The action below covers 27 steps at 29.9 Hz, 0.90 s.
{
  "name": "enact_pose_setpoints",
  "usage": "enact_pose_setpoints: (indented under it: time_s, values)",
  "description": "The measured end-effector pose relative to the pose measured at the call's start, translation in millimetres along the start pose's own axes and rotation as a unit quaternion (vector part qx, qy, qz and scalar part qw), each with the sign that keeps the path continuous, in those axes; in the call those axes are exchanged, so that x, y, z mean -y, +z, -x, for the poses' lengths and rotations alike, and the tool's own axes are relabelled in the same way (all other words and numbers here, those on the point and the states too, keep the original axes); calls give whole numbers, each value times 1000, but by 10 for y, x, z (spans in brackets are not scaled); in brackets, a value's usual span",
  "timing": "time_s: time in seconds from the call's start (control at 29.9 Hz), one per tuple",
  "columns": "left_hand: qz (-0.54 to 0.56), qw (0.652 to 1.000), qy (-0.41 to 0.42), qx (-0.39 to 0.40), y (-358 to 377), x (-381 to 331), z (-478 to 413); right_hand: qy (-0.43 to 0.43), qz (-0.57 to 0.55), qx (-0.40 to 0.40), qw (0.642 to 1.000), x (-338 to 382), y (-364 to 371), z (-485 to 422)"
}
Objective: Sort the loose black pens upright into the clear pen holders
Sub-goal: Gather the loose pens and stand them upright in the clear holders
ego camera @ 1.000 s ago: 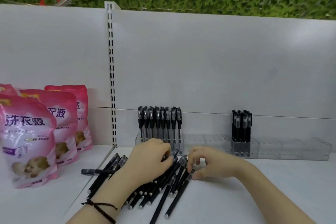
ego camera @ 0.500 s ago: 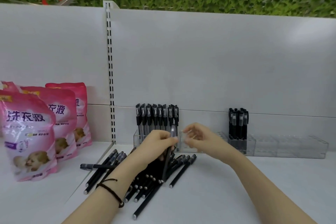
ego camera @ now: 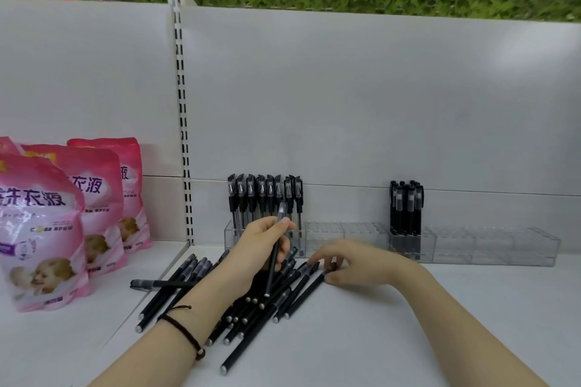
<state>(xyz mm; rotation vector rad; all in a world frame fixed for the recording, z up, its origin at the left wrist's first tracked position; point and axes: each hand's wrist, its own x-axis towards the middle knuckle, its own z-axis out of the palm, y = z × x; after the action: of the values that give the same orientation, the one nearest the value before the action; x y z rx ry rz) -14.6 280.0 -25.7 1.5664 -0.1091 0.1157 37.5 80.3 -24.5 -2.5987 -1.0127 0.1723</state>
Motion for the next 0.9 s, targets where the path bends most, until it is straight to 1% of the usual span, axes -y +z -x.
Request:
enact_pose_setpoints:
  time_s: [0.1,0.23,0.37,0.47,0.6,0.74,0.84,0.9]
  values:
    - [8,1000,-4,1,-5,7,-4,12,9,2,1000,-15,-32,30]
    - [5,1000,-2,2,-11,11,-9,50,-15,1,999,-15,-61,44]
    - [-2,1000,-1,4,-7,16,-9,23,-47,13,999,-16,-63,23]
    - [-4,1000,-1,7,8,21,-3,26,-36,13,999,-35,-69,26]
    - [-16,1000,1,10,27,36,-12,47,-55,-2,997,-45,-73,45]
    - [2,1000,-11,8,47,22,-13,33,-82,-1,996,-60,-87,38]
    - [19,999,-22,24,78,14,-30,20,-133,-3,991,-60,-105,43]
    - [-4,999,-15,38,97,15,-29,-2,-225,-25,974,-29,-146,57]
